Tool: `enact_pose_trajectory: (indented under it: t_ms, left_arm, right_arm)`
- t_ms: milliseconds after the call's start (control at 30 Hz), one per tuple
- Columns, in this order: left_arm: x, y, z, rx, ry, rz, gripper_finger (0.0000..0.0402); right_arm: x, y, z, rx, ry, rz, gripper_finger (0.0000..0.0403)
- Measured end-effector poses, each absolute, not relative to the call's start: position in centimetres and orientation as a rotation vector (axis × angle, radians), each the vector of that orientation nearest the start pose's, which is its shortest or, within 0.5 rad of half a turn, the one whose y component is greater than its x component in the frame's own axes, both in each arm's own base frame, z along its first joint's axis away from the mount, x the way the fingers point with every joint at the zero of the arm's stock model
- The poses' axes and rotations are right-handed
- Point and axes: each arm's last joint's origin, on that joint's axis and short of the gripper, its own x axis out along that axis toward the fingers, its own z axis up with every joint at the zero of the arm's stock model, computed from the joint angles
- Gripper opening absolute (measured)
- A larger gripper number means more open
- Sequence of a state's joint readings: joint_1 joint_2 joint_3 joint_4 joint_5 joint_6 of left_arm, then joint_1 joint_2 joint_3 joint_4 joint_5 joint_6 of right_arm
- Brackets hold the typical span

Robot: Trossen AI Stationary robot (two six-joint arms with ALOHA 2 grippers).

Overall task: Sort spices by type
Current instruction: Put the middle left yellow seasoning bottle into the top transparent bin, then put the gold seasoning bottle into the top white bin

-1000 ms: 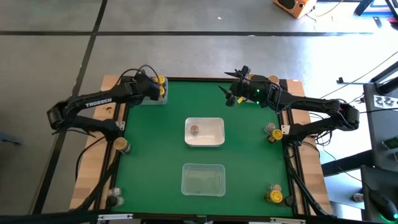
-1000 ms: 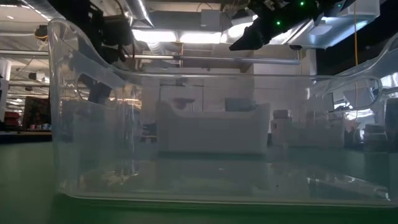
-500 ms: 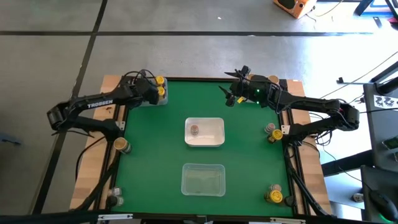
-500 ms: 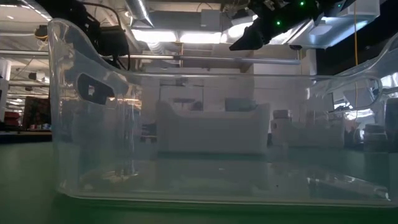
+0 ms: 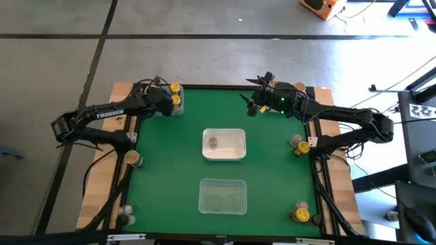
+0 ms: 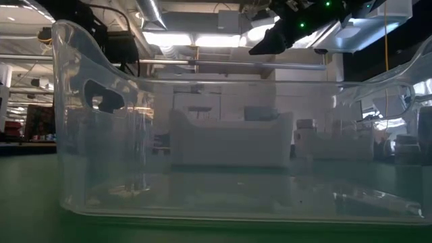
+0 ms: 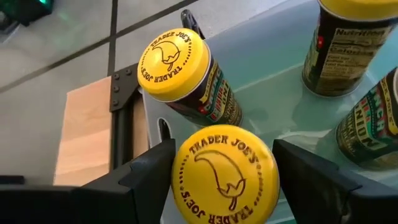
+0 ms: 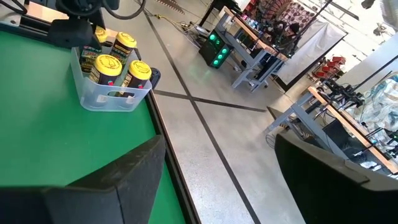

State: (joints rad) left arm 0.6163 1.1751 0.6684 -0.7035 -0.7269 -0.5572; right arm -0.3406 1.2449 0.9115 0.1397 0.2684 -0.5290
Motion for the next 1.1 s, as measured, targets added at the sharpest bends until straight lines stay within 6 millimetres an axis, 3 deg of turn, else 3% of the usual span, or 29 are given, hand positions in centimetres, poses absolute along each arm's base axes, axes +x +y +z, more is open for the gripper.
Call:
enact_pose_trajectory:
  t_ms: [333, 567, 767, 1100]
  left_arm:
    - [15.5, 13.2, 24.4, -0.295, 0.900, 1.424, 0.0266]
    - [16.7, 11.7, 27.8, -0.263, 0.836, 1.136, 0.0266]
    - [18.3, 9.1, 28.5, -0.232, 0.796, 0.831, 0.0266]
    - [19.5, 8.2, 28.8, -0.240, 0.710, 0.781, 0.0267]
  right_arm:
    - [26.2, -10.1, 31.2, -0.504, 0.353, -0.540, 0.0305]
    - [26.2, -10.1, 31.2, -0.504, 0.353, -0.540, 0.0305]
    - [26.2, -10.1, 31.2, -0.504, 0.353, -0.540, 0.0305]
    - [26.2, -10.1, 31.2, -0.504, 0.353, -0.540, 0.0305]
